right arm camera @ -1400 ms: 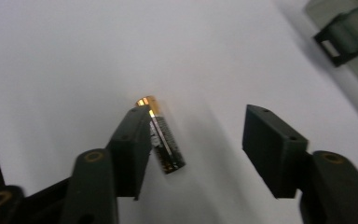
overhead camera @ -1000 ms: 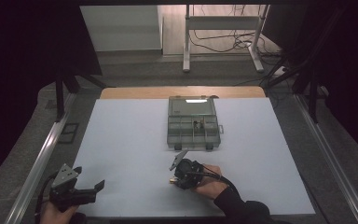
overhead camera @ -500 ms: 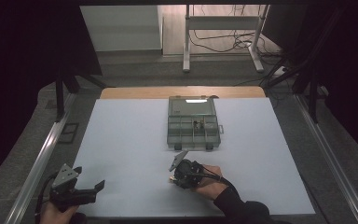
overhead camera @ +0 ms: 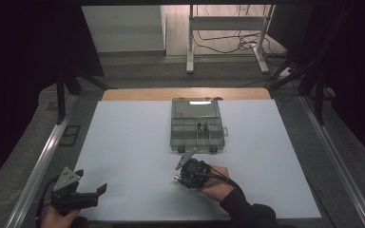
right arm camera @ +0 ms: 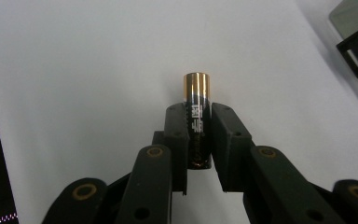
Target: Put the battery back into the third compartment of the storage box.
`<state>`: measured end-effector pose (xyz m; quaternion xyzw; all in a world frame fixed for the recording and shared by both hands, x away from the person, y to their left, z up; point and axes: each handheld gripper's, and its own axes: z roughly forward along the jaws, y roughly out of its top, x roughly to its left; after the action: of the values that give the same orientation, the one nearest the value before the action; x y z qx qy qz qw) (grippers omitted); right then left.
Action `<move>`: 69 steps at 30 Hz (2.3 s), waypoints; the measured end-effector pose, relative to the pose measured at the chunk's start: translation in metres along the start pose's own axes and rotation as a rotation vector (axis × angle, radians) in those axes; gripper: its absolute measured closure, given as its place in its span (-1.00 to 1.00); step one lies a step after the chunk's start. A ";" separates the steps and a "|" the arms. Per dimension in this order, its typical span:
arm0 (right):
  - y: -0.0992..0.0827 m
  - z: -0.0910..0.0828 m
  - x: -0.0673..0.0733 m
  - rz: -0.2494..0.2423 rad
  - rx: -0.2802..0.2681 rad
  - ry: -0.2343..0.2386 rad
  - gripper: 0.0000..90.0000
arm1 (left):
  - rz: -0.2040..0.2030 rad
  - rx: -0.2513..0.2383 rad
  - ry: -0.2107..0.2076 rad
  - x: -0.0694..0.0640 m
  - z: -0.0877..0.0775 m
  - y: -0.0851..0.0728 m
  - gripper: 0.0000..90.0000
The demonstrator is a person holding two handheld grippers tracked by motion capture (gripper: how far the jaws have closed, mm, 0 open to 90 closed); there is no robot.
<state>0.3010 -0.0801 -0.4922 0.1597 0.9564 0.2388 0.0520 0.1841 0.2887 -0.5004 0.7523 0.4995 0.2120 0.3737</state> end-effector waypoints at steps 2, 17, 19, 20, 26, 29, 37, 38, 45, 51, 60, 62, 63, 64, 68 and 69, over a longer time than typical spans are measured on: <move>0.000 -0.001 -0.001 0.003 -0.003 -0.001 0.70 | 0.000 0.000 0.000 0.000 0.000 0.000 -0.96; -0.001 -0.014 -0.015 0.054 -0.052 -0.020 0.70 | -0.002 -0.001 -0.001 0.000 0.000 0.000 -0.97; -0.002 -0.016 -0.017 0.065 -0.056 -0.023 0.70 | -0.001 -0.001 0.000 0.000 0.000 0.000 -0.97; -0.002 -0.017 -0.018 0.070 -0.061 -0.027 0.70 | -0.001 -0.001 0.000 0.000 0.000 0.000 -0.97; -0.003 -0.021 -0.024 0.095 -0.074 -0.036 0.70 | -0.001 -0.001 0.000 0.000 0.000 0.000 -0.97; -0.004 -0.023 -0.028 0.108 -0.082 -0.040 0.70 | -0.002 0.000 -0.001 0.000 0.000 0.000 -0.97; -0.005 -0.028 -0.038 0.152 -0.098 -0.052 0.70 | -0.002 0.001 -0.001 0.000 0.000 0.000 -0.97; -0.005 -0.028 -0.039 0.155 -0.099 -0.054 0.70 | -0.002 0.001 -0.001 0.000 0.000 0.000 -0.97; -0.006 -0.032 -0.050 0.183 -0.116 -0.066 0.70 | -0.003 0.000 -0.002 0.000 0.000 0.000 -0.96; -0.005 -0.035 -0.058 0.203 -0.120 -0.076 0.70 | -0.002 0.002 -0.003 0.000 0.001 0.000 -0.96; -0.004 -0.040 -0.071 0.240 -0.134 -0.093 0.70 | -0.002 0.005 -0.004 0.000 0.001 0.000 -0.96; -0.003 -0.041 -0.074 0.242 -0.133 -0.098 0.70 | -0.002 0.005 -0.005 0.000 0.001 0.000 -0.96; -0.002 -0.042 -0.076 0.240 -0.133 -0.103 0.70 | -0.002 0.005 -0.005 0.000 0.001 0.000 -0.96; -0.001 -0.042 -0.078 0.242 -0.134 -0.105 0.70 | -0.002 0.004 -0.005 0.001 0.001 0.000 -0.96; 0.002 -0.044 -0.085 0.252 -0.137 -0.118 0.70 | -0.002 0.004 -0.006 0.001 0.001 0.000 -0.96; 0.002 -0.044 -0.087 0.260 -0.137 -0.121 0.70 | -0.002 0.004 -0.006 0.001 0.001 0.000 -0.96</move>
<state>0.3758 -0.1263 -0.4500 0.2923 0.9044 0.2979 0.0891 0.1850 0.2889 -0.5008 0.7531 0.4997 0.2083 0.3738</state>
